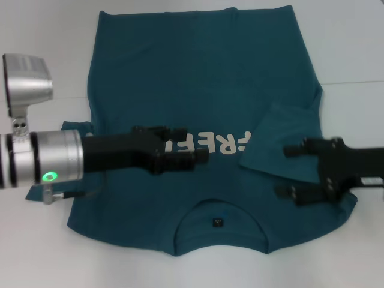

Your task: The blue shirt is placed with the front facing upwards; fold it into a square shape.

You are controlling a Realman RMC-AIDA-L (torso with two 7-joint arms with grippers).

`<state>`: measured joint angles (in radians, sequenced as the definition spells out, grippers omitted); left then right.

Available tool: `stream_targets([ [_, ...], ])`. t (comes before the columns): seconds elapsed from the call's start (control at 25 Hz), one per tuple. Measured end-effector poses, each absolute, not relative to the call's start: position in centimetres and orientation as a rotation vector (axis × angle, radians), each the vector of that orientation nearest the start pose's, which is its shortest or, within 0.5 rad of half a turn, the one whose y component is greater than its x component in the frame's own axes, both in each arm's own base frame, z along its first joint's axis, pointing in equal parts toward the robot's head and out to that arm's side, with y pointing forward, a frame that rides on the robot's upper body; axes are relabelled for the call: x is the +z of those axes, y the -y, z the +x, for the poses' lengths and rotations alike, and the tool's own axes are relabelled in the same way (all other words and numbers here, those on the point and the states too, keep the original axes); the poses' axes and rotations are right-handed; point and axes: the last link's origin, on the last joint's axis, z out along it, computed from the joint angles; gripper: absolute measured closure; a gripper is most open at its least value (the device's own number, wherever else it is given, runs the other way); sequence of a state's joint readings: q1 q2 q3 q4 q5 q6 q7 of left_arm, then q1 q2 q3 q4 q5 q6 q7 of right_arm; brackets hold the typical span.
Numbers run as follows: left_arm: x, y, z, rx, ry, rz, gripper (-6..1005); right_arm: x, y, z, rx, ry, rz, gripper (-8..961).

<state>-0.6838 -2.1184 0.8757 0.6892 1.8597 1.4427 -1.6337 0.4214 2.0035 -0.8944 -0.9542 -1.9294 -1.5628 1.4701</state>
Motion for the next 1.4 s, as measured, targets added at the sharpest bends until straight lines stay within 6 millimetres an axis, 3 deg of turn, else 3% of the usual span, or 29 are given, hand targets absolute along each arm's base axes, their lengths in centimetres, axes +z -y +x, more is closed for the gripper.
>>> stream_targets([
  [0.16,-1.4,-36.2,-18.4,-0.764,0.632,-2.881,165,6.0,-31.6,26.7,0.382,-0.47,-2.842,5],
  [0.28,-0.5,-35.9,-19.4,-0.651,0.677,-2.908,166,6.7,-30.4,26.6,0.394,-0.496,-2.88,5],
  [0.52,1.6,-37.1,-22.2,-0.358,1.003,-2.699,167,8.5,-29.3,26.7,0.496,-0.52,-2.843,5],
  [0.76,3.1,-37.9,-23.1,-0.221,1.132,-2.573,168,8.7,-29.7,27.6,0.476,-0.544,-2.765,5],
  [1.08,3.7,-38.0,-23.5,-0.215,1.158,-2.493,169,8.3,-30.1,27.6,0.453,-0.55,-2.751,5],
  [1.4,5.5,-39.3,-23.8,-0.204,1.355,-2.294,170,7.3,-29.8,27.3,0.472,-0.462,-2.761,4],
])
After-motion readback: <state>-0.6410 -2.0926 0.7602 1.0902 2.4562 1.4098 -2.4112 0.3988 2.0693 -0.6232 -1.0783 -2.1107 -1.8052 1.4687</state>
